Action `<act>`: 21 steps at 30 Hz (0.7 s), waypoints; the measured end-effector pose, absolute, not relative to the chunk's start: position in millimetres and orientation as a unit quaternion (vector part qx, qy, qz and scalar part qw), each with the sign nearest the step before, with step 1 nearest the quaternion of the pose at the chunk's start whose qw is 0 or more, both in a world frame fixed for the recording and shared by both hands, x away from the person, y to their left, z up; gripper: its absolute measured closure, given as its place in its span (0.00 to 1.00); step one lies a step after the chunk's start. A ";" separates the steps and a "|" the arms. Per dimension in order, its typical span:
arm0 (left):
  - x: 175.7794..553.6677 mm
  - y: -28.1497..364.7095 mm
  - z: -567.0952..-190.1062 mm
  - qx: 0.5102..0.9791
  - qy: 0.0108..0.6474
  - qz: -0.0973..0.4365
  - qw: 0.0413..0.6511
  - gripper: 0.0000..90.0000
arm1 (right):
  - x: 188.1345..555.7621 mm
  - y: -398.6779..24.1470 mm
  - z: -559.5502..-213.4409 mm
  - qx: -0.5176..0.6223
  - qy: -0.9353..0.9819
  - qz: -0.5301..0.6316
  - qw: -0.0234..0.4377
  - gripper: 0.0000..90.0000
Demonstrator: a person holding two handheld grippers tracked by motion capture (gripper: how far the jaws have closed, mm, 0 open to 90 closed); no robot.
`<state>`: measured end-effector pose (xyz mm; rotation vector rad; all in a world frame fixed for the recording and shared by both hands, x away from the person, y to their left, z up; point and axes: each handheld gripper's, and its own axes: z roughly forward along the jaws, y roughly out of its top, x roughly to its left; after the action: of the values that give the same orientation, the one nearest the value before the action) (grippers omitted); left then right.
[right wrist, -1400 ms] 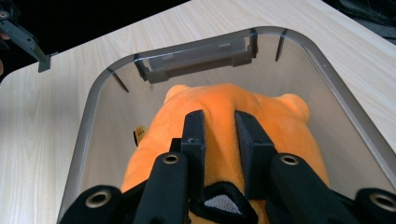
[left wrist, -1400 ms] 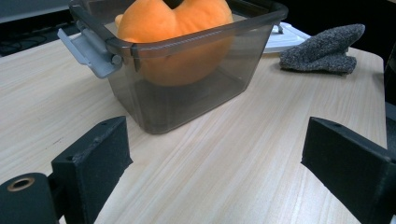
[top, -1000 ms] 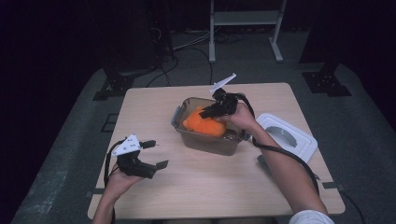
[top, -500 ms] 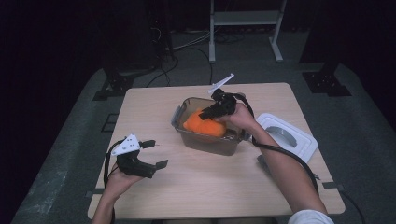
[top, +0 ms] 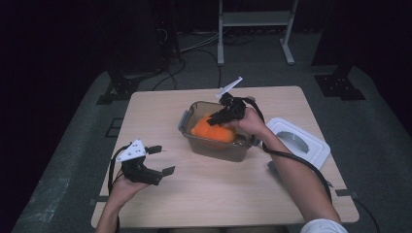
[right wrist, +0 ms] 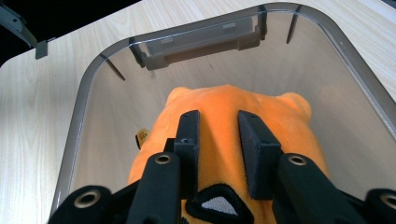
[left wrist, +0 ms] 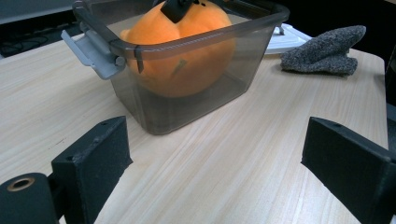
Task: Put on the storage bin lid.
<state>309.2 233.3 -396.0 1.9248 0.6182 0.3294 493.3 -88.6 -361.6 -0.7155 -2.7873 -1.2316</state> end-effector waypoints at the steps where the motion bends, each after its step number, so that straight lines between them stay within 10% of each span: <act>1: 309.3 233.6 -396.0 0.803 0.258 0.137 0.520 0.08 | 493.2 -88.5 -361.5 -0.228 -0.891 -0.392 0.006 0.76; 21: 308.8 233.9 -395.0 0.801 0.258 0.139 0.522 0.08 | 491.1 -85.7 -362.6 -0.227 -0.895 -0.384 0.009 0.83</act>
<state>308.8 233.9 -395.0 1.9186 0.6185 0.3331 491.1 -85.7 -362.6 -0.7103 -2.7963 -1.1994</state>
